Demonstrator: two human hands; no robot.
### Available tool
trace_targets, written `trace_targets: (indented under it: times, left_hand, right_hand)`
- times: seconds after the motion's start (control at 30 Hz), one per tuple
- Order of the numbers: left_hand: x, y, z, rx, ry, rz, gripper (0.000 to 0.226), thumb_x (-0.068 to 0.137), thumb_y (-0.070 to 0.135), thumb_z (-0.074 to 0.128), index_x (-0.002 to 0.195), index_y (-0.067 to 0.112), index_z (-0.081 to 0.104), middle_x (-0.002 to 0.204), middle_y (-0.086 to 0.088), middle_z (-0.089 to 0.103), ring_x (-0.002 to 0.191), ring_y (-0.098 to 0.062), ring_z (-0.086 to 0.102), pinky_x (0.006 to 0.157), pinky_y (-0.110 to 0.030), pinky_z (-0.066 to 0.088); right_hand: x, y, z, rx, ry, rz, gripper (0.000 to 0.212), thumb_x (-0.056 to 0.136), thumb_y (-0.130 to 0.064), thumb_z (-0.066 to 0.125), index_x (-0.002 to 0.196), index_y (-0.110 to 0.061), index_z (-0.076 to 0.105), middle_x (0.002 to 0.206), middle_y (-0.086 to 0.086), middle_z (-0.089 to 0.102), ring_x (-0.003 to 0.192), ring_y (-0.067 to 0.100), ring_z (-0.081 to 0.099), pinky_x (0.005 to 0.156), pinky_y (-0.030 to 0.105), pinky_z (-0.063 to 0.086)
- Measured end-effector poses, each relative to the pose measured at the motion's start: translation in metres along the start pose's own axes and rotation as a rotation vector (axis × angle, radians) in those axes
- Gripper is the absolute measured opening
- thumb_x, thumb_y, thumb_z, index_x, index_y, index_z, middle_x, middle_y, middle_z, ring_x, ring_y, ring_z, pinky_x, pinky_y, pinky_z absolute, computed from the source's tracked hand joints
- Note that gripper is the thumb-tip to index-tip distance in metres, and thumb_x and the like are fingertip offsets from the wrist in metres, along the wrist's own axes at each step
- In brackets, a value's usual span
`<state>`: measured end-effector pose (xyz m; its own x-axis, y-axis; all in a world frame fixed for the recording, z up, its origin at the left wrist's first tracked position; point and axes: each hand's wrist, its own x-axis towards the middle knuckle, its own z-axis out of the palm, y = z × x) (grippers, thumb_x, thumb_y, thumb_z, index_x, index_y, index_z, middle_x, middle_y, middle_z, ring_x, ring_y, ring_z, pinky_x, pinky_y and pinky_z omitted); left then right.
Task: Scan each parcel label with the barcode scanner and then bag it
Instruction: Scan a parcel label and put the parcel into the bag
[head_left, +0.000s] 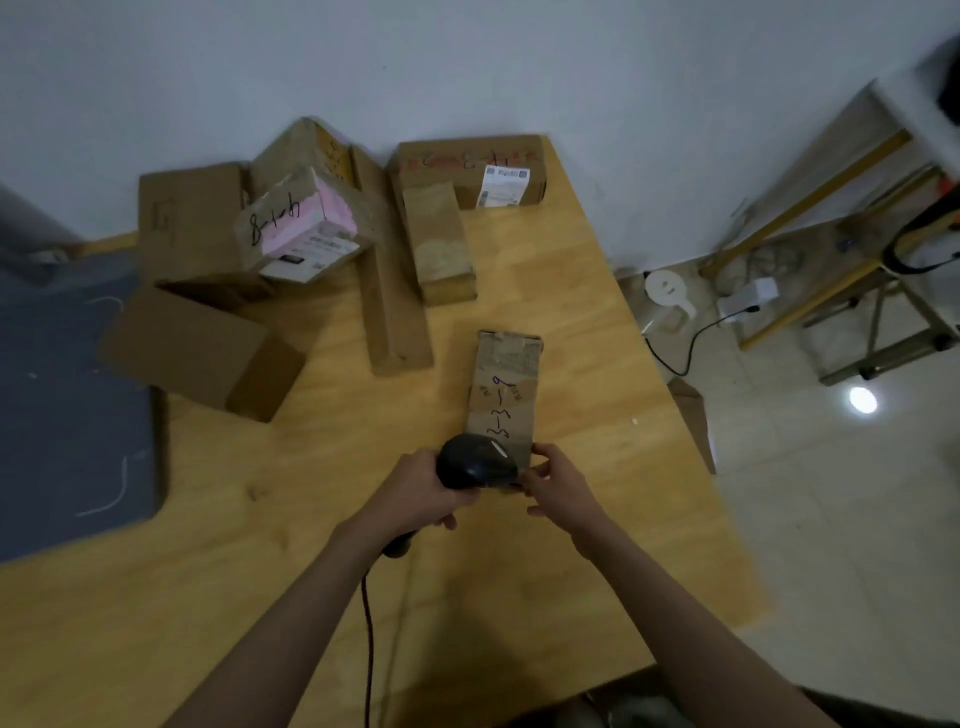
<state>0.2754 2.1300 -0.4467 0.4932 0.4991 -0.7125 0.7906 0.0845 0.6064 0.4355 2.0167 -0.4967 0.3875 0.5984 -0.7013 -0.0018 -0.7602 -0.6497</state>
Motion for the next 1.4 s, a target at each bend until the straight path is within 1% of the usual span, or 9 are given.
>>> trace_targets:
  times: [0.17, 0.27, 0.4, 0.63, 0.73, 0.87, 1.1, 1.3, 1.4]
  left_hand:
    - [-0.053, -0.059, 0.028, -0.083, -0.025, -0.048, 0.02, 0.082, 0.021, 0.075, 0.1, 0.011, 0.071, 0.075, -0.01, 0.075, 0.065, -0.021, 0.074, 0.066, -0.033, 0.059]
    - [-0.079, -0.089, 0.041, -0.087, -0.07, -0.068, 0.025, 0.082, 0.022, 0.076, 0.104, 0.011, 0.072, 0.075, -0.012, 0.076, 0.068, -0.024, 0.074, 0.07, -0.035, 0.061]
    - [-0.104, -0.11, 0.046, -0.069, -0.042, -0.075, 0.026, 0.082, 0.02, 0.076, 0.106, 0.011, 0.071, 0.074, -0.012, 0.076, 0.069, -0.024, 0.074, 0.072, -0.037, 0.062]
    - [-0.133, -0.112, 0.011, -0.09, 0.162, -0.027, 0.021, 0.084, 0.017, 0.075, 0.105, 0.017, 0.069, 0.073, -0.004, 0.075, 0.064, -0.017, 0.073, 0.061, -0.028, 0.058]
    - [-0.144, -0.11, -0.006, -0.067, 0.236, -0.023, 0.017, 0.084, 0.017, 0.075, 0.101, 0.017, 0.07, 0.068, -0.004, 0.074, 0.062, -0.015, 0.072, 0.06, -0.026, 0.055]
    - [-0.155, -0.116, -0.02, -0.014, 0.274, -0.004, 0.015, 0.083, 0.017, 0.076, 0.098, 0.016, 0.071, 0.063, 0.002, 0.073, 0.059, -0.015, 0.072, 0.06, -0.025, 0.051]
    - [-0.163, -0.124, -0.017, 0.126, 0.271, -0.003, 0.012, 0.083, 0.018, 0.074, 0.095, 0.017, 0.071, 0.064, 0.006, 0.071, 0.057, -0.009, 0.071, 0.06, -0.024, 0.051]
    - [-0.164, -0.118, -0.013, 0.14, 0.301, -0.004, 0.007, 0.083, 0.018, 0.073, 0.089, 0.019, 0.068, 0.059, 0.006, 0.068, 0.057, -0.009, 0.07, 0.055, -0.019, 0.048]
    - [-0.164, -0.112, -0.017, 0.201, 0.335, 0.04, 0.006, 0.082, 0.017, 0.072, 0.083, 0.016, 0.066, 0.067, -0.001, 0.068, 0.059, -0.016, 0.068, 0.055, -0.027, 0.053]
  right_hand:
    - [-0.044, 0.051, 0.037, -0.028, 0.008, 0.038, 0.032, 0.099, -0.028, 0.06, 0.126, -0.018, 0.045, 0.102, 0.002, 0.066, 0.086, 0.014, 0.065, 0.071, 0.039, 0.061]
    - [-0.063, 0.077, 0.063, -0.069, 0.011, 0.027, 0.052, 0.088, -0.035, 0.073, 0.127, -0.024, 0.041, 0.126, 0.006, 0.052, 0.108, 0.021, 0.061, 0.082, 0.038, 0.06]
    - [-0.079, 0.086, 0.092, -0.195, 0.124, -0.076, 0.077, 0.075, -0.027, 0.085, 0.134, -0.011, 0.039, 0.133, 0.009, 0.043, 0.123, 0.026, 0.046, 0.102, 0.043, 0.049]
    - [-0.08, 0.077, 0.097, -0.272, 0.118, -0.212, 0.074, 0.068, -0.032, 0.089, 0.116, -0.024, 0.033, 0.123, 0.007, 0.053, 0.116, 0.028, 0.051, 0.096, 0.05, 0.051]
    - [-0.085, 0.073, 0.103, -0.314, 0.131, -0.307, 0.071, 0.072, -0.018, 0.086, 0.119, -0.024, 0.034, 0.125, 0.005, 0.043, 0.113, 0.025, 0.049, 0.088, 0.042, 0.054]
    - [-0.087, 0.066, 0.099, -0.597, 0.333, -0.529, 0.046, 0.08, 0.003, 0.065, 0.119, -0.016, 0.047, 0.132, 0.009, 0.035, 0.119, 0.031, 0.039, 0.071, 0.034, 0.053]
    - [-0.095, 0.072, 0.089, -0.765, 0.259, -0.611, 0.043, 0.087, -0.031, 0.074, 0.121, -0.02, 0.05, 0.133, 0.004, 0.036, 0.122, 0.023, 0.038, 0.065, 0.036, 0.061]
    - [-0.094, 0.066, 0.087, -0.694, 0.269, -0.484, 0.07, 0.085, -0.037, 0.075, 0.142, -0.029, 0.035, 0.131, -0.001, 0.037, 0.12, 0.02, 0.039, 0.075, 0.04, 0.059]
    - [-0.098, 0.064, 0.095, -0.697, 0.253, -0.412, 0.08, 0.082, -0.047, 0.077, 0.147, -0.03, 0.033, 0.127, 0.0, 0.035, 0.117, 0.02, 0.037, 0.074, 0.038, 0.055]
